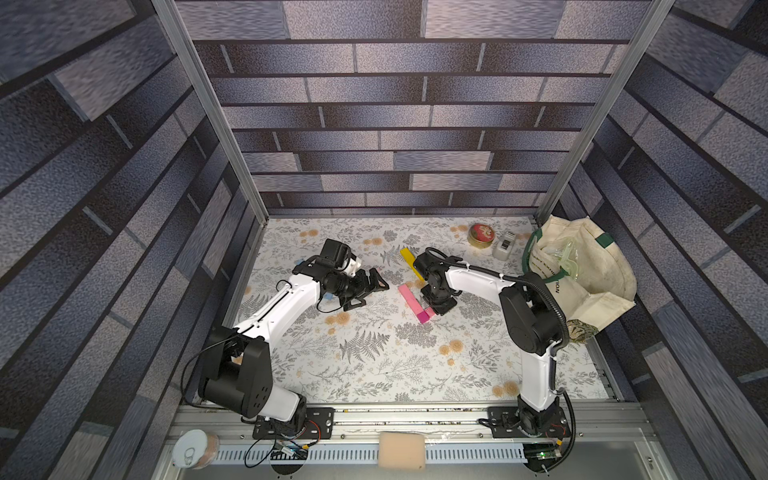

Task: Assemble the letter v with building blocks
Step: Assemble the building block at the center of the board.

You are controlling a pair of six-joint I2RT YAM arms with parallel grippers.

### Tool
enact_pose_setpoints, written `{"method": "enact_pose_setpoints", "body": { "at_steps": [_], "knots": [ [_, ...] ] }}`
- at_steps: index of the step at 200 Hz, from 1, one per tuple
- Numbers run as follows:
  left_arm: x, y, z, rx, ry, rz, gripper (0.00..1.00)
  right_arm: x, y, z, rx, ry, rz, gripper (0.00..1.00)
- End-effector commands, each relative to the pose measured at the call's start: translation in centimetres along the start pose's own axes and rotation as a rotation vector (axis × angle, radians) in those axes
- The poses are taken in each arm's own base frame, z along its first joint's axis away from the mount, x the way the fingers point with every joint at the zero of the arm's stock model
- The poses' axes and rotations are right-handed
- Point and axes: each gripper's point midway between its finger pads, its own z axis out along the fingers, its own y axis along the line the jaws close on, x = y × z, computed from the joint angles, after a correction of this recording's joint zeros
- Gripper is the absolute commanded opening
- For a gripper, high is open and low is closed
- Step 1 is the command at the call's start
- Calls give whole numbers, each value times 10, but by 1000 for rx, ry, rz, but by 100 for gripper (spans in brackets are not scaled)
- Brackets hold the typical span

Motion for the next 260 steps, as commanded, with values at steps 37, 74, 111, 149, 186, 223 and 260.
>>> {"method": "enact_pose_setpoints", "body": {
  "at_steps": [37,74,111,149,186,223,260],
  "knots": [
    [2,-4,-9,20,-12,3,100,23,-37,32,140,66,-7,36],
    [3,-5,-8,20,-9,4,100,22,-40,32,147,62,-9,36],
    [2,-4,-8,20,-12,5,100,22,-44,33,152,59,-7,36],
    [3,-4,-8,18,-10,4,100,21,-46,31,154,55,-8,36],
    [3,-4,-8,19,-11,4,100,20,-47,31,158,50,-9,39],
    [3,-5,-8,19,-10,6,100,19,-48,29,162,43,-12,40],
    [3,-4,-8,19,-9,7,100,18,-52,29,170,38,-13,38]
  ]
}}
